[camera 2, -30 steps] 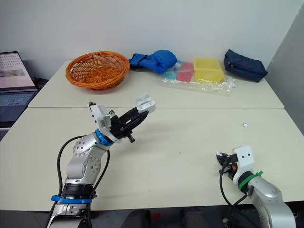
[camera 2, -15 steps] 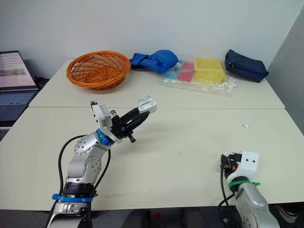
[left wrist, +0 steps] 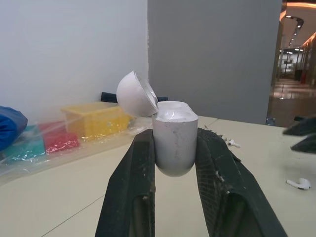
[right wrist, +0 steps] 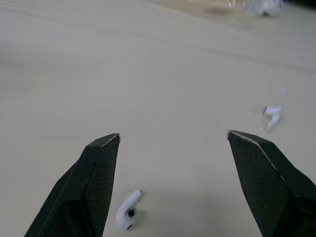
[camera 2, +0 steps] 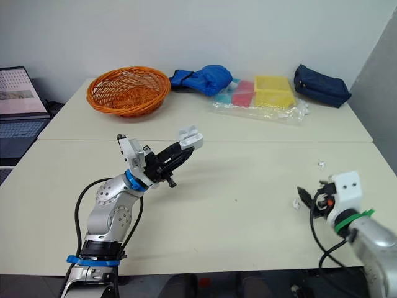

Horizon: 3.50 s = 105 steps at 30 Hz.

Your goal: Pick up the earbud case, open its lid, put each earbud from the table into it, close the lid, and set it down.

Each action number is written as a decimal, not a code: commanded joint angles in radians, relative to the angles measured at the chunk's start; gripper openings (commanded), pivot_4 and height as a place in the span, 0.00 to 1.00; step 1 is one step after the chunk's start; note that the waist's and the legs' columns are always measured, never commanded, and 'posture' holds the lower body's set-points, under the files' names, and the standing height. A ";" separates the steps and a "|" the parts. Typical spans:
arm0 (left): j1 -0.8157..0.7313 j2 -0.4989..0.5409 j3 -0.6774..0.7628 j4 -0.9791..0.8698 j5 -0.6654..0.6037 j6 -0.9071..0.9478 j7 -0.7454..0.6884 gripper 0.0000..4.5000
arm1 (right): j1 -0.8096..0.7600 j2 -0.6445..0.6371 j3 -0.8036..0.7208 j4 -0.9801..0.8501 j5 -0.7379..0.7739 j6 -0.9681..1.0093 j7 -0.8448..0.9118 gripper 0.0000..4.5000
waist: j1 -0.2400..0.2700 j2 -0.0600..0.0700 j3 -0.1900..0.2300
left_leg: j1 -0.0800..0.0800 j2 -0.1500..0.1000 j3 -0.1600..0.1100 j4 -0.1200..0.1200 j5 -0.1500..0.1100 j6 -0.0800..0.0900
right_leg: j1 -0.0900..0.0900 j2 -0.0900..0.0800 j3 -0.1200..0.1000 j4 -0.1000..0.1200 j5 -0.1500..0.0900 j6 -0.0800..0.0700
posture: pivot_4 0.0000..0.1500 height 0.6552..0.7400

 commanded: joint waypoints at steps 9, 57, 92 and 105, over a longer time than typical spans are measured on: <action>-0.022 -0.035 -0.011 -0.003 -0.007 -0.037 -0.005 0.17 | -0.405 -0.433 0.515 0.446 -0.202 -0.655 0.997 0.80 | 0.004 -0.001 0.001 | 0.000 0.000 0.000 0.000 0.000 0.000 | 0.002 -0.001 -0.002 -0.005 0.000 0.000 | 1.00 1.00; 0.022 -0.039 -0.016 -0.053 -0.003 -0.046 0.039 0.17 | -0.823 -0.468 0.999 0.996 -0.172 -0.979 1.032 0.04 | 0.010 0.003 0.003 | 0.015 0.001 0.000 -0.003 0.000 0.000 | 0.014 -0.009 0.002 0.003 -0.003 -0.006 | 1.00 1.00; 0.000 -0.049 -0.041 -0.033 -0.010 -0.029 0.012 0.17 | -0.168 -0.465 0.490 0.438 -0.170 -0.173 0.551 0.42 | 0.005 0.002 0.004 | 0.012 -0.002 0.001 -0.001 -0.001 -0.001 | 0.014 -0.008 -0.001 -0.003 -0.004 0.003 | 1.00 1.00; -0.003 -0.047 -0.039 -0.029 -0.010 -0.026 0.000 0.17 | -0.235 -0.462 0.459 0.510 -0.194 -0.138 0.580 0.42 | 0.004 0.002 0.004 | 0.011 -0.002 0.001 0.000 -0.001 -0.001 | 0.014 -0.008 0.000 -0.003 -0.004 0.003 | 1.00 1.00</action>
